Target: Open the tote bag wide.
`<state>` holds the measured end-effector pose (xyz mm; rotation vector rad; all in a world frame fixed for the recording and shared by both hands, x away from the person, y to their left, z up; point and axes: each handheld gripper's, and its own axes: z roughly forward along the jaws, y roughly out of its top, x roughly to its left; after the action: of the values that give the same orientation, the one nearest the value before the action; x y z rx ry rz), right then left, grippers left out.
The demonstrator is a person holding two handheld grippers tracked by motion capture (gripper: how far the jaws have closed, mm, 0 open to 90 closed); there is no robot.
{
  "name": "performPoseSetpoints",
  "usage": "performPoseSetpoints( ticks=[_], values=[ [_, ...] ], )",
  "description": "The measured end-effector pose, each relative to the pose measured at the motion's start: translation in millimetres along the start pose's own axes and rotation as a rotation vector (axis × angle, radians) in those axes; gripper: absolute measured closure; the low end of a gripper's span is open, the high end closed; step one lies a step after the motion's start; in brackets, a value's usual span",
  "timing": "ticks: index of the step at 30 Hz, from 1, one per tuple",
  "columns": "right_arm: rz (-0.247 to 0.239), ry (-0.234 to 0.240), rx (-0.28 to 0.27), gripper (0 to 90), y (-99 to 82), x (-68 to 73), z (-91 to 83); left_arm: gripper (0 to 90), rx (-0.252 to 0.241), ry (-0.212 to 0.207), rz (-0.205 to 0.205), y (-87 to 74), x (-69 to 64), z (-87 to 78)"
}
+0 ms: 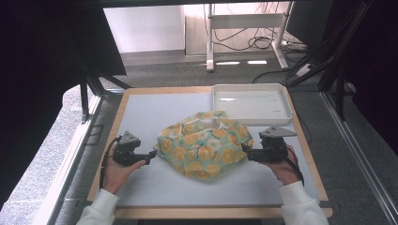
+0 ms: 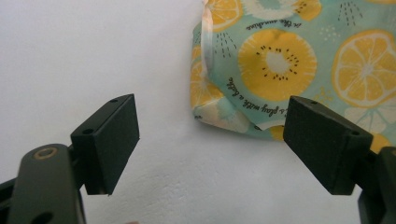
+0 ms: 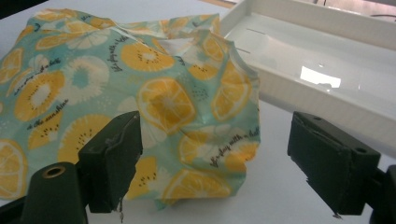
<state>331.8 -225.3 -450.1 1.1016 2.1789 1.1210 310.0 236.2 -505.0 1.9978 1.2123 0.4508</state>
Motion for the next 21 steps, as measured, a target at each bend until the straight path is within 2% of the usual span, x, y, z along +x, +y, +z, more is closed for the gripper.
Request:
performPoseSetpoints(
  ticks=[3, 6, 12, 21],
  values=[
    [0.019, -0.001, 0.01, 20.0, -4.4, -3.4, 1.9, 19.7, -0.009, -0.001, 0.012, -0.6, -1.9, -2.3],
    [0.03, -0.001, 0.011, 21.6, -5.1, -4.5, 2.8, 22.0, -0.027, -0.004, 0.006, -0.3, -1.2, -4.6],
    [0.038, -0.006, 0.016, 23.2, -5.7, -10.6, 4.7, 27.3, -0.045, -0.013, -0.018, -0.3, 2.2, -7.6],
    [0.036, -0.018, 0.013, 24.0, -7.0, -14.1, 2.3, 32.4, -0.055, -0.037, -0.013, 3.4, -2.6, -11.3]
  ],
)
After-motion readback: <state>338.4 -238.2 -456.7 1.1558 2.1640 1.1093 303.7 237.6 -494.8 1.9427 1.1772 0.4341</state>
